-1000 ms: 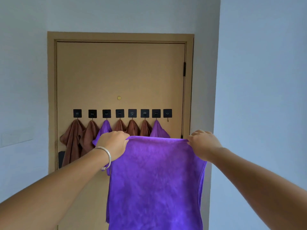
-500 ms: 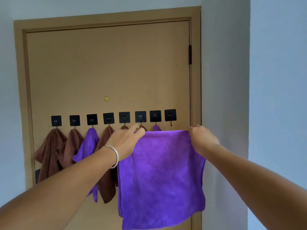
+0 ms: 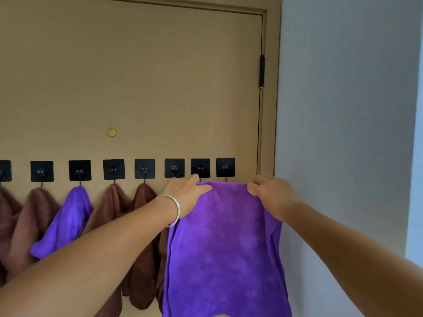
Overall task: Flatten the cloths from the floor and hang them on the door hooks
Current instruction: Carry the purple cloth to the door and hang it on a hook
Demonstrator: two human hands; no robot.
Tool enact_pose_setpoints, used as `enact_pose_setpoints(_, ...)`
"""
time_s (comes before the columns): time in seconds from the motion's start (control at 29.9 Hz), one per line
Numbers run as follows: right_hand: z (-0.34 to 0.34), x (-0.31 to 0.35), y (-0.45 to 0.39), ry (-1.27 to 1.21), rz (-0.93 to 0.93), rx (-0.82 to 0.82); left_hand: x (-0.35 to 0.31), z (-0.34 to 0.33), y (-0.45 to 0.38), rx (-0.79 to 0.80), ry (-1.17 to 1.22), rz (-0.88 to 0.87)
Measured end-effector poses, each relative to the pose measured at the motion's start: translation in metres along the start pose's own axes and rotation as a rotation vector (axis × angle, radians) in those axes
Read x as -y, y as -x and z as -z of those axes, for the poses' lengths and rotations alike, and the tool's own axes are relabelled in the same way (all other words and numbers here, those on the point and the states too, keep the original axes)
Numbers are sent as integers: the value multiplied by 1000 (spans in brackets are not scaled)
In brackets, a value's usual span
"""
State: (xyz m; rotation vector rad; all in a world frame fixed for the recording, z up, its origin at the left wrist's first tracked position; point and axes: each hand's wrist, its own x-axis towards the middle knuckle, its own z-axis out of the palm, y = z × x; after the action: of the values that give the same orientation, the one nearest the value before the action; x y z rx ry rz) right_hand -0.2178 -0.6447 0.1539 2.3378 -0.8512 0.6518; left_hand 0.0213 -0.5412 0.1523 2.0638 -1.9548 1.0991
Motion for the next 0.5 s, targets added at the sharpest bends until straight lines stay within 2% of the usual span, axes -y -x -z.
enact_pose_setpoints(0.1, -6, -3, -13, -3, -94, 78, 1, -11, -21, 22, 2, 17)
enact_pose_setpoints(0.17, -13, -7, -24, 24, -106, 75, 0, -16, -33, 35, 0, 20)
enact_pose_setpoints(0.37, -48, -21, -69, -87, -245, -30, 4, -30, -72, 74, 20, 52)
enact_pose_setpoints(0.5, -75, -20, -89, -129, -190, -2, 1, -39, -88, 121, 4, 110)
